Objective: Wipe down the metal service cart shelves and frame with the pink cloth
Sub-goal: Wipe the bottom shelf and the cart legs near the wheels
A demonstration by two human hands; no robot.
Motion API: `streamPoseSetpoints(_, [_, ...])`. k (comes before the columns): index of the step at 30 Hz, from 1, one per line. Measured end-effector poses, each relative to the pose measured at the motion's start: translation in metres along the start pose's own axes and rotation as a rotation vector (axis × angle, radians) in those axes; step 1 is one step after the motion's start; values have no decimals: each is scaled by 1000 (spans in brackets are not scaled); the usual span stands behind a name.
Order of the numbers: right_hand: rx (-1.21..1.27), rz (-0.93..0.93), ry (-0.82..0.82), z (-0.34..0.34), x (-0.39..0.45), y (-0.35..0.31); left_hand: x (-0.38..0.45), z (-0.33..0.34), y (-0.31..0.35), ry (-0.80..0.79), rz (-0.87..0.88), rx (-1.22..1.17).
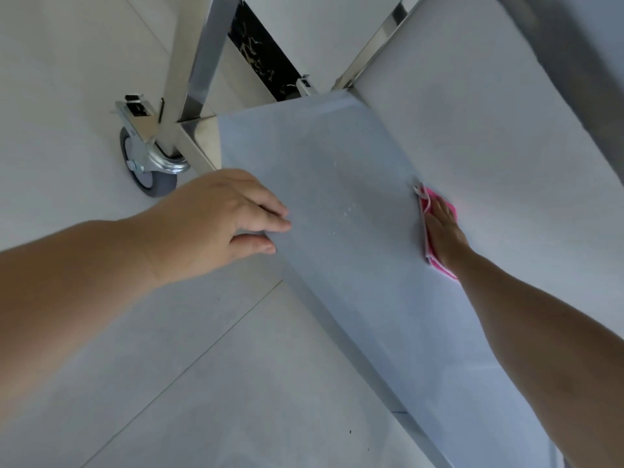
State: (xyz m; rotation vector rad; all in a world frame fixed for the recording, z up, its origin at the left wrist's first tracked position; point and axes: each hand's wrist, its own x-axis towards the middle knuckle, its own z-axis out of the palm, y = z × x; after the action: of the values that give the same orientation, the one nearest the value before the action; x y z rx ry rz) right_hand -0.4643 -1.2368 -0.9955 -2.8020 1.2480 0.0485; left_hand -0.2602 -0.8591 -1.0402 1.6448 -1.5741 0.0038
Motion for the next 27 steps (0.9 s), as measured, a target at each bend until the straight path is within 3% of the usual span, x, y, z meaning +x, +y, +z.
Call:
streamPoseSetpoints(6, [-98, 3, -48, 1, 8, 2, -1, 1, 0, 3, 3, 6])
streamPoseSetpoints(10, [-278, -120, -54, 3, 3, -2, -2, 2, 1, -6, 12, 3])
streamPoseSetpoints(20, [-236, -203, -26, 12, -40, -72, -1, -1, 7, -54, -45, 51])
streamPoseSetpoints(27, [-268, -356, -48, 18, -96, -130, 0, -3, 9, -117, -89, 89])
